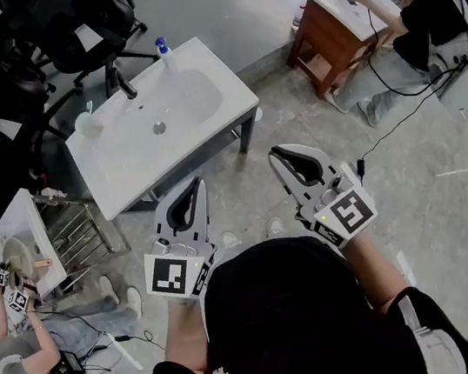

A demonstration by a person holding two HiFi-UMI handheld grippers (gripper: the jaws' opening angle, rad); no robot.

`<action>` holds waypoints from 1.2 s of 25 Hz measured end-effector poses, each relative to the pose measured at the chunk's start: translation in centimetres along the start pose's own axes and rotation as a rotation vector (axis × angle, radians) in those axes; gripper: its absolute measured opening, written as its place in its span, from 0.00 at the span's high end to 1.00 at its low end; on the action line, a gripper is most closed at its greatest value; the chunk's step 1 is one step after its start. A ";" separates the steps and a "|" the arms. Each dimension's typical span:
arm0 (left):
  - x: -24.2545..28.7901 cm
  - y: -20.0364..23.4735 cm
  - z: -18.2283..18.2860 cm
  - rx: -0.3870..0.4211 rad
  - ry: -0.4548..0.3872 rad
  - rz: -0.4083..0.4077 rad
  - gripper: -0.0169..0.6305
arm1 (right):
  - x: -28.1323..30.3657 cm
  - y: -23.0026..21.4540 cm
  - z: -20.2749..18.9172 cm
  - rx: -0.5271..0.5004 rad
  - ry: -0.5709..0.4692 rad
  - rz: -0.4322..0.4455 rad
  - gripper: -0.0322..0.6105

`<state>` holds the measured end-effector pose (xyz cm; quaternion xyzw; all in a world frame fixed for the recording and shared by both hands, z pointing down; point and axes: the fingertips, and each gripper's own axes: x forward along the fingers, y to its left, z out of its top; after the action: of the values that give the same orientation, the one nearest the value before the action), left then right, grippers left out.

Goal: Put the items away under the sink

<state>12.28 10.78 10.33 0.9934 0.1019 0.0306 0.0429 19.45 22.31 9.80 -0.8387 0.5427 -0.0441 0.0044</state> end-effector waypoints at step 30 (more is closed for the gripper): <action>-4.4 12.1 -3.2 -0.035 0.029 0.132 0.94 | 12.1 2.2 -1.3 0.063 0.011 0.053 0.88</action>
<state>10.21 -1.65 14.37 0.9965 0.0362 0.0494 0.0568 22.23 10.44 11.84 -0.8231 0.5633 -0.0657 0.0291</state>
